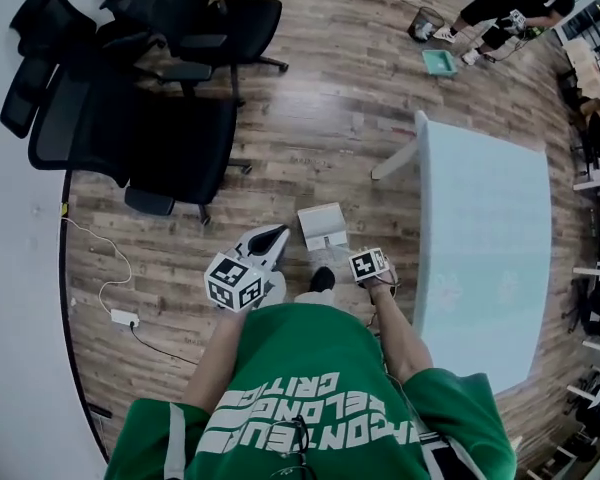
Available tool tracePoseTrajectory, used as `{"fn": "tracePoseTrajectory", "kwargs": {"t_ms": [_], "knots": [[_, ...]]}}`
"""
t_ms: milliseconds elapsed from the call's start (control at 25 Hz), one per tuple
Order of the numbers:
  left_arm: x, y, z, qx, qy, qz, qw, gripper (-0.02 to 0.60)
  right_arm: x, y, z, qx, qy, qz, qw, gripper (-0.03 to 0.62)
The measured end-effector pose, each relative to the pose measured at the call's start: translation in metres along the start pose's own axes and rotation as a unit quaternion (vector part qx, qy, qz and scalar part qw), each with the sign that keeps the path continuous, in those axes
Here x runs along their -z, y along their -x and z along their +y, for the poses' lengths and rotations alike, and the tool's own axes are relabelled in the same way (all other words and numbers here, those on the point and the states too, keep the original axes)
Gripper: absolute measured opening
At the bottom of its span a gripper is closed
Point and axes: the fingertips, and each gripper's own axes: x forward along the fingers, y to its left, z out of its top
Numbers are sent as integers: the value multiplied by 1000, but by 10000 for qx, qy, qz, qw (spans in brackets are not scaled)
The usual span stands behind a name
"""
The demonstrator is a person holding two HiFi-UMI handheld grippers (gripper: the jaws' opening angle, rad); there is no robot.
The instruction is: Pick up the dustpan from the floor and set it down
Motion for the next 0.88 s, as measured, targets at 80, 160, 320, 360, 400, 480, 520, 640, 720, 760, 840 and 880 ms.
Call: {"fn": "tracePoseTrajectory", "kwargs": {"t_ms": [80,160,320,360,400,480,520,640,720,760,840,880], "knots": [[-5,-1,7,72,-55,1,10000,2,-5,14,-6,150,-192,-127,9996,112],[-12,-2,13,140,-105,-13,9998,2,-13,28,-8,193,-365,-345,9986,112],[-28,-2,24,265,-198,-59,9994,2,-41,62,-8,278,-581,-1049,9924,112],[-31,-2,26,305,-226,-68,9993,2,-48,73,-9,345,-623,-1185,9904,112],[-35,-2,28,347,-258,-75,9990,2,-54,84,-9,425,-657,-1314,9882,112],[-41,0,33,426,-321,-91,9985,2,-67,108,-9,582,-715,-1584,9831,112],[-44,0,36,466,-349,-97,9983,2,-73,120,-9,647,-750,-1728,9800,112],[-50,3,45,604,-420,-92,9972,2,-93,158,-5,823,-862,-2167,9689,112],[-55,8,49,695,-448,-94,9965,2,-104,184,-1,949,-888,-2447,9608,112],[-57,11,51,733,-457,-107,9962,2,-108,198,1,1007,-899,-2574,9568,112],[-65,17,54,790,-475,-145,9956,2,-115,224,4,1119,-921,-2812,9486,114],[-69,19,56,810,-489,-164,9954,2,-119,237,5,1176,-920,-2923,9446,114]]}}
